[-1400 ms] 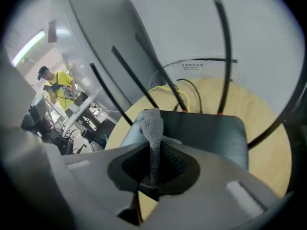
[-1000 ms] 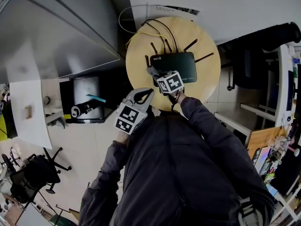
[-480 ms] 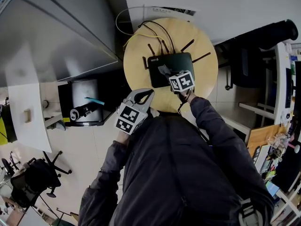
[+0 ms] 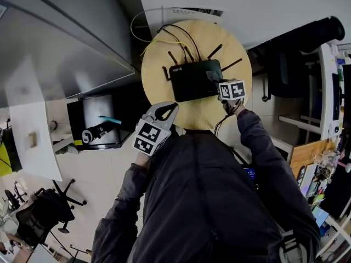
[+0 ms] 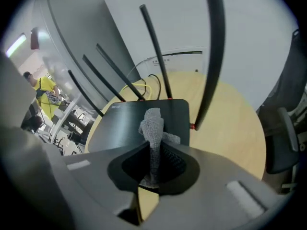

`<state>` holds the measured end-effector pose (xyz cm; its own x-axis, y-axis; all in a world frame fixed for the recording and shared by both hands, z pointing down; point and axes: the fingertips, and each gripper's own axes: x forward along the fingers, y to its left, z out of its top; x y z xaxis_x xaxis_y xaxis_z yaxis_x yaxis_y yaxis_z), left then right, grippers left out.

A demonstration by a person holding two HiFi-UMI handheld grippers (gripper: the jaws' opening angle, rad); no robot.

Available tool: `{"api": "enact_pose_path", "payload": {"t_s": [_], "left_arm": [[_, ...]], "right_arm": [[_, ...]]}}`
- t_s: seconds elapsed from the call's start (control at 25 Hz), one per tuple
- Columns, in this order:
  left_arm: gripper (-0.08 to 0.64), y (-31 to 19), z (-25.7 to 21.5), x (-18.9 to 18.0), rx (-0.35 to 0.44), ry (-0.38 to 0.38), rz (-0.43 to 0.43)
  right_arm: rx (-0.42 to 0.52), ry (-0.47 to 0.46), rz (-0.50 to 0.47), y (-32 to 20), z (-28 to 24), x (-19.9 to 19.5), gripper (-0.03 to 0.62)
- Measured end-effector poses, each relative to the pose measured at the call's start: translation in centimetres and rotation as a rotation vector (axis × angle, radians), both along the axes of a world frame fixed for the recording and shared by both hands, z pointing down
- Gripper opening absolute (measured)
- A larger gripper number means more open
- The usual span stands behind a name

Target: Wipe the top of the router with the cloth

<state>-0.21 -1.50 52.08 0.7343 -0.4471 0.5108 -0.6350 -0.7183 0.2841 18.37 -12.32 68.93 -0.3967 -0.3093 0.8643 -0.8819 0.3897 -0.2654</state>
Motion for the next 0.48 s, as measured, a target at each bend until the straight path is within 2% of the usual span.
{"api": "enact_pose_path", "payload": {"t_s": [0.2, 0.48], "left_arm": [[0.000, -0.1, 0.1, -0.6, -0.001, 0.001, -0.017], [0.000, 0.1, 0.0, -1.3, -0.002, -0.003, -0.033]], "right_arm": [[-0.009, 0.001, 0.087, -0.5, 0.1, 3.0, 0.032], [0.019, 0.024, 0.096, -0.4, -0.4, 2.9, 0.032]]}}
